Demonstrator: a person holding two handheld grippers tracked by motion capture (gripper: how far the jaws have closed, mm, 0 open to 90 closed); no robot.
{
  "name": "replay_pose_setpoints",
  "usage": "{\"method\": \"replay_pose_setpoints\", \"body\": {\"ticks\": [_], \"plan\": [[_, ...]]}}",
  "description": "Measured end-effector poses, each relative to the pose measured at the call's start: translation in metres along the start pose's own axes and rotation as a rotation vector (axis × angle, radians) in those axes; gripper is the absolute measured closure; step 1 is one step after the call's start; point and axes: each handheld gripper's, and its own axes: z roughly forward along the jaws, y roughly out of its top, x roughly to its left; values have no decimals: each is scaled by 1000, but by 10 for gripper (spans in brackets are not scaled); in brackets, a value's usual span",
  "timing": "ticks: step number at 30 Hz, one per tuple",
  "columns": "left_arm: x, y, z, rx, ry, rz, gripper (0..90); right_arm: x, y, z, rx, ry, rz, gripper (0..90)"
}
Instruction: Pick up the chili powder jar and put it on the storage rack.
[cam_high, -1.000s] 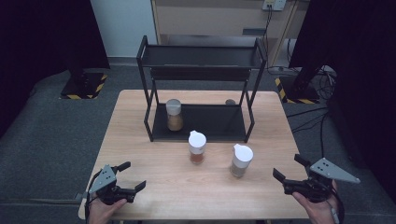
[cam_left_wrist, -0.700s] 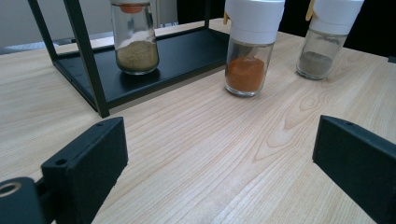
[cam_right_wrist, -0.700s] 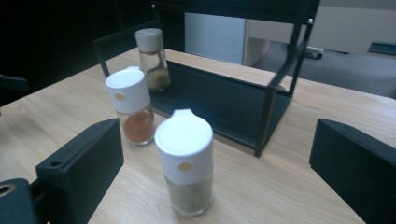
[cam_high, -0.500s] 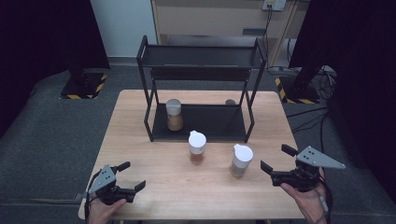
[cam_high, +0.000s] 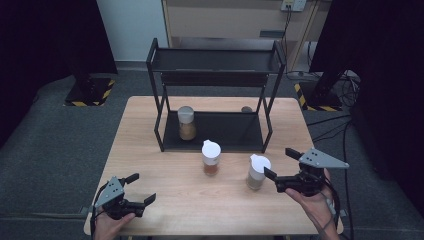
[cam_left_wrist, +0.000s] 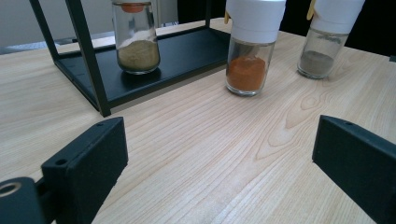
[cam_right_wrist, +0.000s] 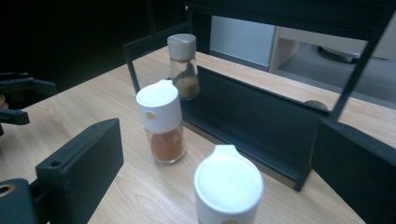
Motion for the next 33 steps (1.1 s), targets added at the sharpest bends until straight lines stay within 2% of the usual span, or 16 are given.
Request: {"method": "replay_pose_setpoints", "body": {"ticks": [7, 17, 26, 33], "plan": [[0, 0, 0, 2, 1, 3, 27, 1, 7, 21, 15, 29, 11, 33], [0, 0, 0, 1, -2, 1, 27, 7, 15, 52, 53, 58, -3, 33], [1, 0, 0, 3, -7, -2, 27, 8, 23, 76, 82, 79, 15, 33], [2, 0, 0, 4, -11, -6, 28, 12, 32, 95, 117, 86, -3, 34]]}}
